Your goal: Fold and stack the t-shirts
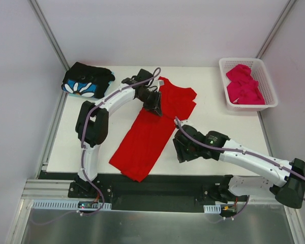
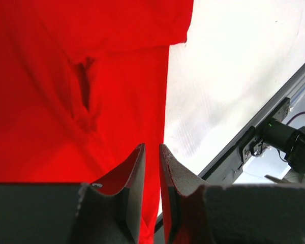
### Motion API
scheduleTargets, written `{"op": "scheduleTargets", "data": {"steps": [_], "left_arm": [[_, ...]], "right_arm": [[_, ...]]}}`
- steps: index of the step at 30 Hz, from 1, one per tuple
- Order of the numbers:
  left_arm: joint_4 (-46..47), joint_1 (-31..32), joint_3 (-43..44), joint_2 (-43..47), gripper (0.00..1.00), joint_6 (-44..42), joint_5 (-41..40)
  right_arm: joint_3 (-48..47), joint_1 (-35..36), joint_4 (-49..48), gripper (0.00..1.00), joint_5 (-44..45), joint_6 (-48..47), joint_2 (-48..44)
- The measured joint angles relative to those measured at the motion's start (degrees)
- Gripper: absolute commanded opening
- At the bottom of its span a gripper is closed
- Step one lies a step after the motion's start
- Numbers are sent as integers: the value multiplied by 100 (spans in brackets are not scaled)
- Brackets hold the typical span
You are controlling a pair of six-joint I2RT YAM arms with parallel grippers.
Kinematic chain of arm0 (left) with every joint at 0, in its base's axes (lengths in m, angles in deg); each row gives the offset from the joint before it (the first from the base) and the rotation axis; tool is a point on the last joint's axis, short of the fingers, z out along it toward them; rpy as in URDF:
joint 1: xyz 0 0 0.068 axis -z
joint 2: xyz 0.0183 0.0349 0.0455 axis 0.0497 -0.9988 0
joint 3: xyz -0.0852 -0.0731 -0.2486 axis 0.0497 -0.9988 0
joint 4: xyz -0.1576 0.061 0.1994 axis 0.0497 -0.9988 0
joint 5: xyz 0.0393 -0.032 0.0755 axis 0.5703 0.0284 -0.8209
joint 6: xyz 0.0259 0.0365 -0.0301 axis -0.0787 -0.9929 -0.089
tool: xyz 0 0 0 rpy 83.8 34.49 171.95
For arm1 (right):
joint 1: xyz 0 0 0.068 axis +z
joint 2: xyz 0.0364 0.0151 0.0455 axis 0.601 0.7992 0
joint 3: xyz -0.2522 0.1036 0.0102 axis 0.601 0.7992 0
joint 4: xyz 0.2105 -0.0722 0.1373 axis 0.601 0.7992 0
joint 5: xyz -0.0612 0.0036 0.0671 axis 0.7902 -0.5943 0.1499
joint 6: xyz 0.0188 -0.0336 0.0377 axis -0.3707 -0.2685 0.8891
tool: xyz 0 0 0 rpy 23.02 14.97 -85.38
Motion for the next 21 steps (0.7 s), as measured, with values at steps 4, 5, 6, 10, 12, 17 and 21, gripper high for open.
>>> {"op": "scheduleTargets", "data": {"steps": [4, 5, 6, 10, 12, 17, 21], "left_arm": [[-55, -4, 343, -267, 20, -153, 103], [-48, -31, 431, -341, 20, -173, 52], [-55, -37, 518, -415, 20, -175, -42], [-63, -136, 855, -756, 20, -136, -680], [-87, -229, 1049, -933, 21, -74, -883], [-160, -568, 1786, -1458, 21, 13, -1016], [-219, -863, 2452, -1878, 20, 87, -984]], "right_arm": [[-28, 442, -7, 53, 164, 76, 66], [-63, 544, -20, 53, 170, 74, 107], [-105, 649, -39, 53, 179, 72, 168], [-284, 1064, -348, 53, 116, -48, 501], [-328, 1156, -535, 53, -31, -118, 634], [-389, 1246, -1360, 53, -726, -334, 979], [-455, 1329, -2146, 52, -1401, -424, 1478]]}}
